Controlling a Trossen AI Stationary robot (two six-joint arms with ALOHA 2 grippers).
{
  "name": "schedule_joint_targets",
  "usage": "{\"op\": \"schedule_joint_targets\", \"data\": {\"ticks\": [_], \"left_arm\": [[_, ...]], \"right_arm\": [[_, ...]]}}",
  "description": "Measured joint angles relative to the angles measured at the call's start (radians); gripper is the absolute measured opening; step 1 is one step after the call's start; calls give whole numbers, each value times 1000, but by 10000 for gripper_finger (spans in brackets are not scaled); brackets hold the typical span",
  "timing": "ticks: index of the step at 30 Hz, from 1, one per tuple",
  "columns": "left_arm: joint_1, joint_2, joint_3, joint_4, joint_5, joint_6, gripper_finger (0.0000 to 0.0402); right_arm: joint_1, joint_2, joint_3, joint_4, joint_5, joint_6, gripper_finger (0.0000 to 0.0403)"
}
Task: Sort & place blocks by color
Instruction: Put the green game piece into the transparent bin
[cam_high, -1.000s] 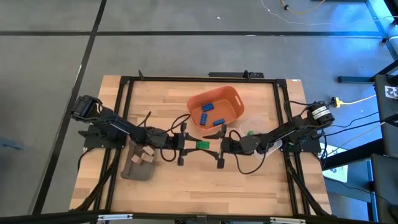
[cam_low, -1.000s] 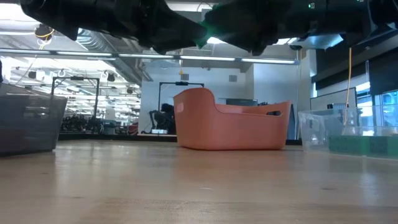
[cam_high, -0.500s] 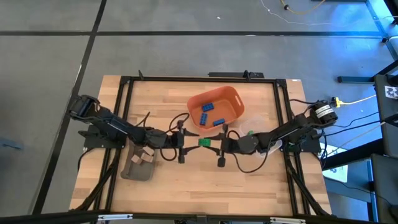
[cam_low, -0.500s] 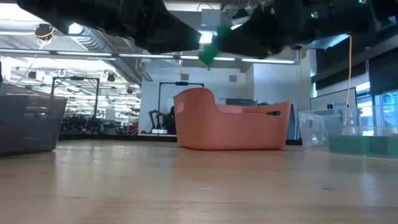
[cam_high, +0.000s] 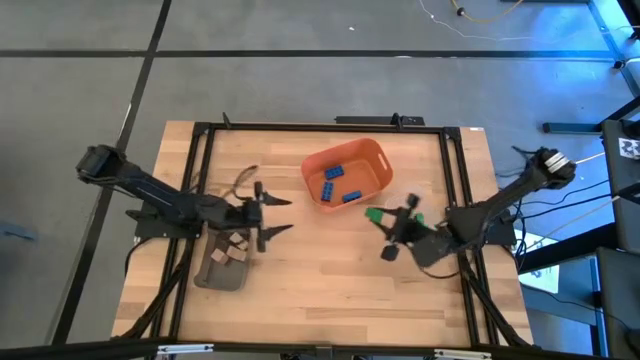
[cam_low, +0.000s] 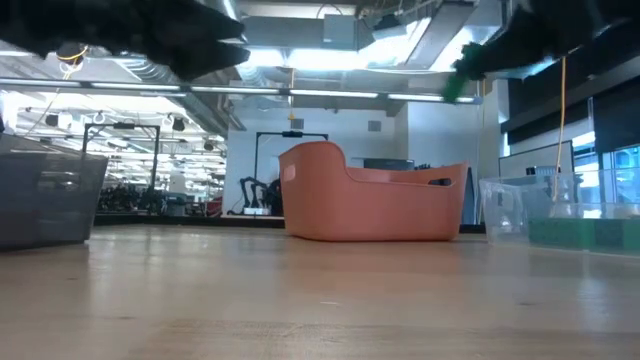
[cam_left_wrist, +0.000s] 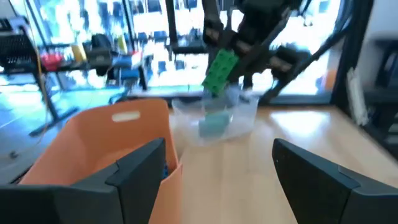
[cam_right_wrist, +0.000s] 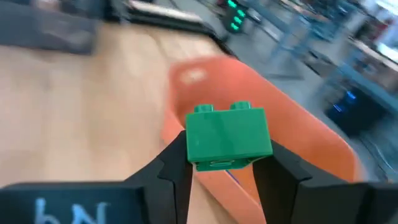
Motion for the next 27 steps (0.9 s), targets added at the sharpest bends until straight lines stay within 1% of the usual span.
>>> {"op": "schedule_joint_targets", "data": {"ticks": [1, 2, 4, 7, 9, 11, 13, 15, 16, 19, 24, 27], "left_arm": [[0, -16, -37, 50, 1, -4, 287], [0, -27, -65, 91, 2, -10, 287], [2, -46, -108, 137, 1, -23, 288], [2, -59, -125, 158, 2, -24, 288], [2, -62, -122, 162, 3, -20, 288], [2, -62, -117, 162, 3, -20, 288], [2, -62, -115, 162, 3, -19, 288], [2, -62, -115, 161, 2, -19, 288], [2, -62, -115, 162, 2, -19, 288], [2, -62, -115, 162, -15, -19, 289], [2, -62, -115, 162, -22, -18, 289], [2, -62, -115, 162, -22, -18, 289]], "right_arm": [[16, -32, 0, -102, 33, 83, 130], [27, -65, 0, -201, 41, 166, 130], [26, -130, 14, -382, -7, 340, 130], [-9, -193, 52, -646, -170, 562, 130], [-38, -204, 71, -801, -298, 669, 130], [-72, -206, 80, -915, -425, 754, 130], [-106, -201, 80, -995, -564, 786, 130], [-129, -194, 80, -1044, -658, 800, 130], [-138, -190, 80, -1056, -685, 799, 130], [-161, -175, 80, -1055, -729, 759, 130], [-172, -158, 80, -996, -754, 690, 130], [-171, -158, 80, -991, -772, 671, 130]]}}
